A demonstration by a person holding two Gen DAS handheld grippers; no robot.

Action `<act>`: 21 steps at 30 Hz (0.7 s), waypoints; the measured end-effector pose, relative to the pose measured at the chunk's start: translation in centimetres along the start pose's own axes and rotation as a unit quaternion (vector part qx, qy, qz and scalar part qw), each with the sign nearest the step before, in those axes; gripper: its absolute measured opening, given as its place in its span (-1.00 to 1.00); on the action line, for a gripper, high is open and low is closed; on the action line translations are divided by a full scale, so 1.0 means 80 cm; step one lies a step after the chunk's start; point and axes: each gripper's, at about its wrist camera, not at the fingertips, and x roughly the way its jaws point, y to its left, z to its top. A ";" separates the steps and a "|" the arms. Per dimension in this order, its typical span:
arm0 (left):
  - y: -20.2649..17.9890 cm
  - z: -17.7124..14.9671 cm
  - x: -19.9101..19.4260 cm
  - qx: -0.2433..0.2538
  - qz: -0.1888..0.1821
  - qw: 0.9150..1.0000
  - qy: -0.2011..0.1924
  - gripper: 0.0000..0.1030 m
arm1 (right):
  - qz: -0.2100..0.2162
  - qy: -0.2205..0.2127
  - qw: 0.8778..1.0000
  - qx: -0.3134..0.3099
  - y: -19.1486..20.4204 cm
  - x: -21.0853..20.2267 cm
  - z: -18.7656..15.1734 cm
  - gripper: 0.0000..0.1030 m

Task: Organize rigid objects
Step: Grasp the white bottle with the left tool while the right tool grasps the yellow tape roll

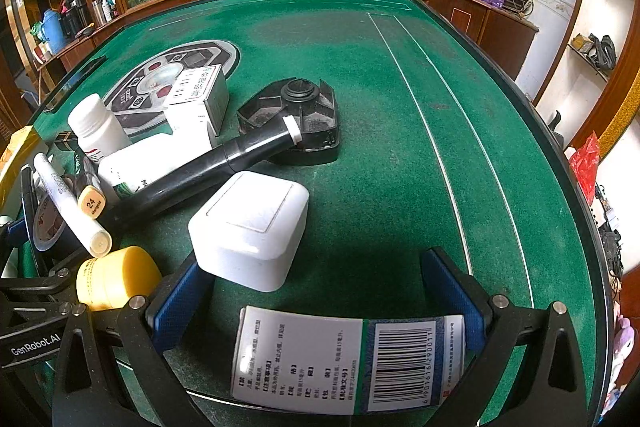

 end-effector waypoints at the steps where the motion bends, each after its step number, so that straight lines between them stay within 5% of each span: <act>1: 0.000 0.000 -0.001 -0.004 0.003 1.000 0.000 1.00 | 0.000 0.000 1.000 0.000 0.000 0.000 0.000 0.99; 6: 0.004 -0.007 -0.011 -0.004 0.008 0.999 0.041 0.99 | 0.014 0.018 1.000 -0.019 -0.004 -0.002 0.002 0.99; 9: 0.007 -0.012 -0.022 0.025 -0.029 0.997 0.072 0.99 | 0.021 0.030 0.999 -0.013 -0.017 -0.010 -0.005 0.99; 14: 0.042 -0.018 -0.084 0.012 -0.094 0.995 0.044 0.94 | 0.048 -0.008 0.999 -0.013 -0.031 -0.057 -0.029 0.98; 17: 0.079 -0.027 -0.120 -0.012 -0.120 0.992 0.030 0.94 | 0.061 -0.035 0.996 -0.045 -0.022 -0.087 -0.042 0.76; 19: 0.100 -0.032 -0.129 -0.033 -0.123 0.991 0.031 0.83 | 0.088 -0.041 0.993 -0.060 -0.011 -0.100 -0.045 0.28; 21: 0.119 -0.037 -0.132 -0.048 -0.121 0.991 0.035 0.70 | 0.121 -0.032 0.989 -0.078 0.005 -0.104 -0.043 0.15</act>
